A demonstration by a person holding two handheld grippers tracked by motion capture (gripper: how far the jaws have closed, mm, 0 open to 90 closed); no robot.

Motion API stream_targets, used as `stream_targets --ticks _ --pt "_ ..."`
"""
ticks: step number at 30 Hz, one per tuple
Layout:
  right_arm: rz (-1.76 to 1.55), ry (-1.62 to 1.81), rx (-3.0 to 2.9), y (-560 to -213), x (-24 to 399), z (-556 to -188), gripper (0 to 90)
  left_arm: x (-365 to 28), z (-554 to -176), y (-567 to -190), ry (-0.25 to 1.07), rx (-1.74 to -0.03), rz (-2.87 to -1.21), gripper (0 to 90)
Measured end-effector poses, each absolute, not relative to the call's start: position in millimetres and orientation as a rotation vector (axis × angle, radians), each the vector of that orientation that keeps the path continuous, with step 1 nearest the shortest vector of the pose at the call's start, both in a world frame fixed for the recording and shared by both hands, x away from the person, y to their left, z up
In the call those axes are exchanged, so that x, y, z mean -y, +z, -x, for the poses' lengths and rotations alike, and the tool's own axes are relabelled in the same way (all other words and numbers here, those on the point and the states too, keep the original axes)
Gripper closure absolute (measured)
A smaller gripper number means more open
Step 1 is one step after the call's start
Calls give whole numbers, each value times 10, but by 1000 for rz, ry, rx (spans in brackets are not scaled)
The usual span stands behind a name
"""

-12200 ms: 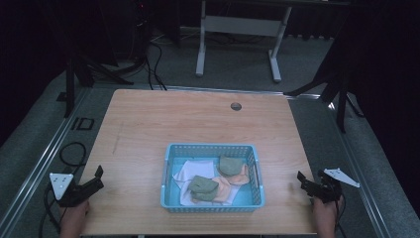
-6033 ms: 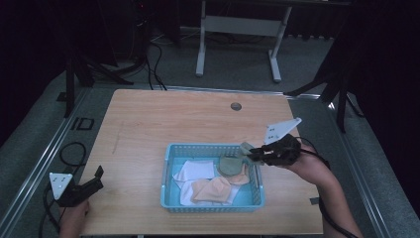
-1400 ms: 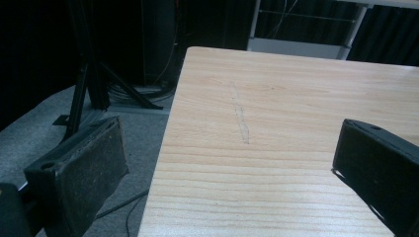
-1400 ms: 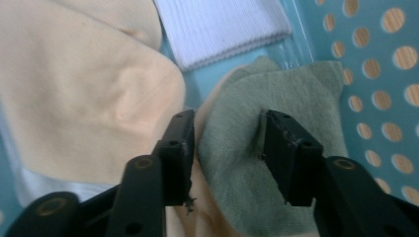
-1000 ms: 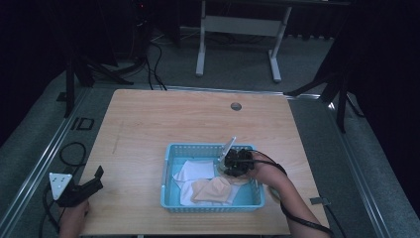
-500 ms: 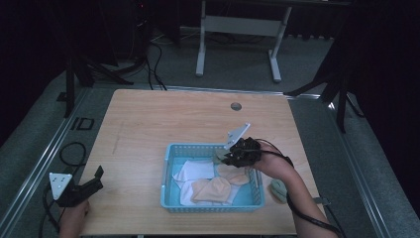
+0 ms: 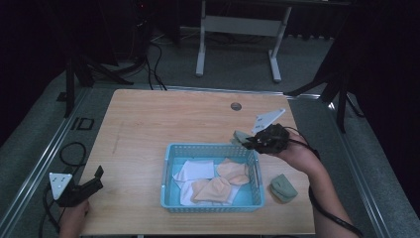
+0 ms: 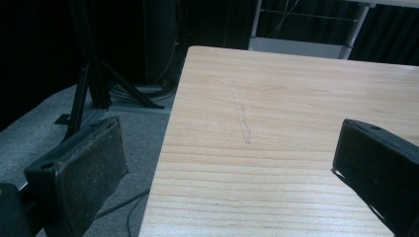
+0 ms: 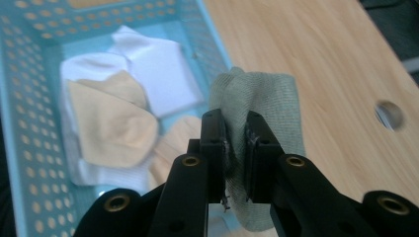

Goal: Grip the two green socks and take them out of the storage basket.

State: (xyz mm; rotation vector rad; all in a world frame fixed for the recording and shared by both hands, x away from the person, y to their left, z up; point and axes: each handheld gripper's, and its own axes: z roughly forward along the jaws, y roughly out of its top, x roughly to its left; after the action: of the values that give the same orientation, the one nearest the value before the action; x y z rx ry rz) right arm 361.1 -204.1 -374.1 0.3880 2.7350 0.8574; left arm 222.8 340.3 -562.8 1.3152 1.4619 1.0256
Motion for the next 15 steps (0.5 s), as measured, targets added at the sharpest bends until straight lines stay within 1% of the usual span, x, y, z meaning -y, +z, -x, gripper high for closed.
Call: stream_targets --ticks 7,15 --pt "-517 839 -2688 -3758 2423 -3715 811 -3403 -2227 -5627 1027 -1463 -1318 5" --pt "-682 813 -2640 -3953 2789 -3816 811 -3404 -2226 -5627 1025 -1459 -1318 5"
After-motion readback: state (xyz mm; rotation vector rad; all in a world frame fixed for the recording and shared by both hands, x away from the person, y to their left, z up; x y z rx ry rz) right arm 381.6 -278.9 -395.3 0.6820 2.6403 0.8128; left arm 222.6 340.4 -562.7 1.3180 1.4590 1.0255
